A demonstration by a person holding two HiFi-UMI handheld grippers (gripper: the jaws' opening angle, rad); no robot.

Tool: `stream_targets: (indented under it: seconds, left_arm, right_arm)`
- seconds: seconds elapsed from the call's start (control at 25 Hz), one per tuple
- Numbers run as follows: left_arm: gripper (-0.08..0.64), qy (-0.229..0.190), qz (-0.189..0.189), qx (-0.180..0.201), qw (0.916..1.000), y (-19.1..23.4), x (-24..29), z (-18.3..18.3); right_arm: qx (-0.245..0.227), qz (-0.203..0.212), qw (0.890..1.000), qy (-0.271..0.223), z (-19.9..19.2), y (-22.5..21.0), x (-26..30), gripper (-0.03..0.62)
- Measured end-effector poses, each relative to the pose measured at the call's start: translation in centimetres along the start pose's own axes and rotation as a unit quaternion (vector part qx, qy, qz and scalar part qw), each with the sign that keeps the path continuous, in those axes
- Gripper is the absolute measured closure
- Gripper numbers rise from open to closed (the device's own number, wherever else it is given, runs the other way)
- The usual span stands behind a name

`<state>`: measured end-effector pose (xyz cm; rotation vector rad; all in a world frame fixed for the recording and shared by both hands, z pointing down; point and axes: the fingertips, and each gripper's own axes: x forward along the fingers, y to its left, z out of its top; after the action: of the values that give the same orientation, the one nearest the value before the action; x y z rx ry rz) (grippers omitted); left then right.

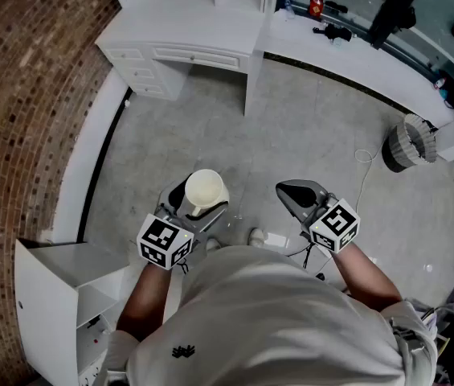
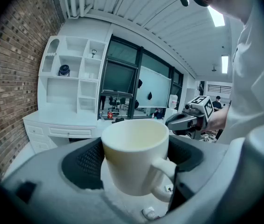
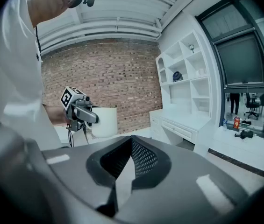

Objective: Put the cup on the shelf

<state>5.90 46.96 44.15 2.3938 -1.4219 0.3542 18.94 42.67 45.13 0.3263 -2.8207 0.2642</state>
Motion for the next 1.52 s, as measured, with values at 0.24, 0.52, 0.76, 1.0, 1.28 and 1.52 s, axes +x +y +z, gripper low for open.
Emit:
stream_targets:
  seconds: [0.24, 0.52, 0.76, 1.0, 1.28, 1.52]
  left_arm:
    - [0.147, -0.002, 0.008, -0.001, 1.0000, -1.8, 3.7, 1.3]
    - [0.147, -0.005, 0.018, 0.004, 0.9998, -1.8, 7.0, 2.9]
    - [0.147, 0.002, 0.015, 0.015, 0.9998, 2.4, 8.9, 4.1]
    - [0.147, -0.005, -0.006, 0.022, 0.9997, 9.3, 11.3, 6.3]
    - [0.149, -0.003, -0.047, 0.040, 0.9981, 19.0, 14.0, 9.9]
    - [0.149, 0.006, -0.065, 0.051, 0.9966, 26.8, 14.9, 12.5]
  right_arm:
    - [-0.001, 0.008, 1.000, 0.000, -1.0, -2.9, -3.0, 0.583]
    - [0.013, 0.006, 1.000, -0.004, -2.5, -6.2, -4.7, 0.581]
    - [0.024, -0.018, 0.999, -0.020, -2.2, -8.8, -3.7, 0.574]
    - [0.034, -0.057, 0.998, -0.017, -0.7, -12.3, 0.3, 0.581]
    - [0.031, -0.107, 0.994, -0.019, 4.0, -16.9, 7.8, 0.581]
    - [0.037, -0.116, 0.992, -0.020, 8.0, -19.1, 15.6, 0.581]
